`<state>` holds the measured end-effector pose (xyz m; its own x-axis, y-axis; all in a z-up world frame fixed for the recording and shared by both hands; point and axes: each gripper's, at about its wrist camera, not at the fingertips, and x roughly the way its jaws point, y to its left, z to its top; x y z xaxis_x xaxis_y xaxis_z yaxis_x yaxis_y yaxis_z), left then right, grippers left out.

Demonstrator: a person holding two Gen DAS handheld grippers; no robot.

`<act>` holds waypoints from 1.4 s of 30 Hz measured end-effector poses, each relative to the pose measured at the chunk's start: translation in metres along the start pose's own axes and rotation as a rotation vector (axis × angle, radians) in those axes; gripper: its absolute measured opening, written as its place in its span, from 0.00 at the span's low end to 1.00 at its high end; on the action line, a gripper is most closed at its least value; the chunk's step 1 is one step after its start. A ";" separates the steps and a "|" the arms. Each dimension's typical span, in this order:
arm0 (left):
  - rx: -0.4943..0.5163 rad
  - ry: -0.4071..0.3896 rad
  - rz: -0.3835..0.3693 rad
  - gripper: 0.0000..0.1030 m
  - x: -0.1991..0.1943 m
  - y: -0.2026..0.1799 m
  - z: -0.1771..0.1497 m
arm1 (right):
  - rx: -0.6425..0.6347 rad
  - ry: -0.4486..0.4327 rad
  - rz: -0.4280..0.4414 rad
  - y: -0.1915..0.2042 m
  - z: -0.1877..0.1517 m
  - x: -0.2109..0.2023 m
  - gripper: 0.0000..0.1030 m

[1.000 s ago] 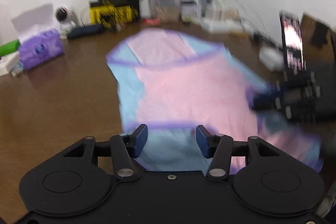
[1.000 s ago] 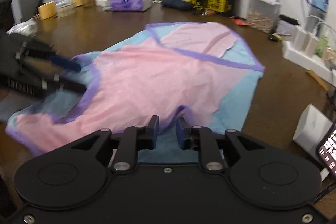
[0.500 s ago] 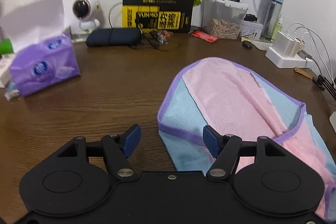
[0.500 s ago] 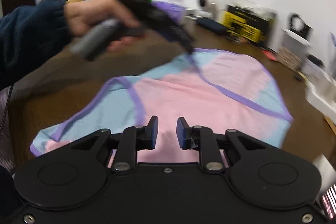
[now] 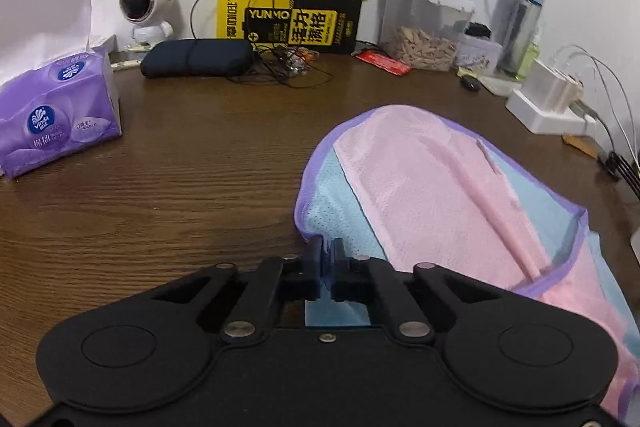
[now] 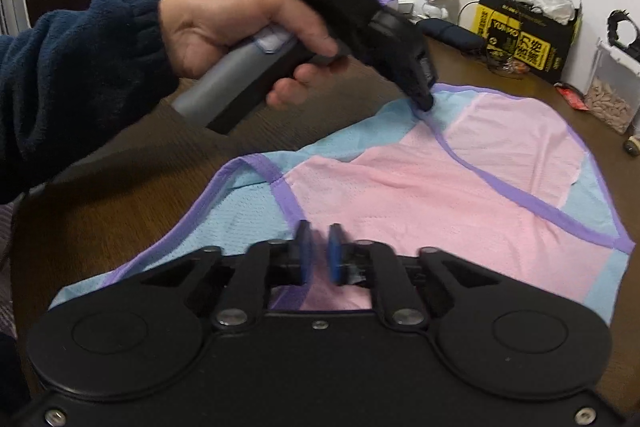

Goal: Fold clothes

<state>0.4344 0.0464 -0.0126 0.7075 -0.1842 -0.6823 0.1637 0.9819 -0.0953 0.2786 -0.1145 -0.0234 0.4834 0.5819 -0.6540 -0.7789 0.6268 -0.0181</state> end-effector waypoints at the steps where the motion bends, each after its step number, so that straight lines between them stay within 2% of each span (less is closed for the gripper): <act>1: -0.007 -0.014 0.015 0.03 0.003 0.000 0.000 | -0.009 -0.001 0.002 0.002 -0.001 -0.001 0.04; 6: -0.044 -0.047 0.053 0.04 0.009 0.002 0.004 | -0.027 -0.004 0.004 0.004 -0.003 -0.003 0.04; 8: -0.067 -0.050 0.057 0.08 0.007 0.005 0.003 | -0.038 -0.009 -0.008 0.006 -0.003 -0.003 0.06; 10: -0.069 -0.055 0.046 0.24 0.000 0.007 0.003 | -0.038 -0.023 -0.049 0.007 -0.004 -0.010 0.11; 11: -0.070 -0.064 0.042 0.31 -0.005 0.008 0.003 | -0.037 -0.028 -0.061 0.008 -0.004 -0.014 0.18; 12: -0.067 -0.086 0.046 0.42 -0.015 0.008 0.003 | -0.028 -0.059 -0.088 0.006 -0.007 -0.027 0.27; 13: -0.064 -0.104 0.048 0.48 -0.023 0.009 0.003 | -0.018 -0.082 -0.112 0.003 -0.009 -0.038 0.29; 15: -0.050 -0.112 0.045 0.51 -0.032 0.007 0.005 | 0.009 -0.112 -0.154 -0.004 -0.017 -0.058 0.33; 19: 0.070 -0.080 -0.032 0.51 -0.048 -0.026 0.016 | 0.125 -0.096 -0.279 -0.023 -0.047 -0.090 0.33; 22: 0.140 -0.034 -0.073 0.53 -0.030 -0.063 0.019 | 0.228 -0.071 -0.335 -0.038 -0.072 -0.100 0.33; 30: 0.327 0.088 -0.180 0.52 0.019 -0.160 0.026 | 0.300 -0.035 -0.353 -0.046 -0.100 -0.098 0.30; 31: 0.351 0.103 -0.194 0.40 0.025 -0.172 0.027 | 0.297 -0.034 -0.354 -0.046 -0.099 -0.097 0.28; 33: 0.397 0.134 -0.220 0.12 0.037 -0.196 0.029 | 0.288 -0.035 -0.355 -0.045 -0.096 -0.094 0.18; 34: 0.412 0.144 -0.229 0.07 0.041 -0.205 0.029 | 0.284 -0.032 -0.352 -0.045 -0.097 -0.093 0.16; 38: 0.383 0.139 -0.212 0.05 0.043 -0.203 0.030 | 0.269 -0.035 -0.355 -0.046 -0.098 -0.089 0.05; 42: 0.355 0.133 -0.198 0.06 0.043 -0.202 0.030 | 0.225 -0.029 -0.337 -0.041 -0.099 -0.089 0.05</act>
<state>0.4527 -0.1610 -0.0008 0.5477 -0.3374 -0.7656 0.5301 0.8479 0.0056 0.2277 -0.2430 -0.0391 0.7105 0.3367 -0.6180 -0.4696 0.8808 -0.0600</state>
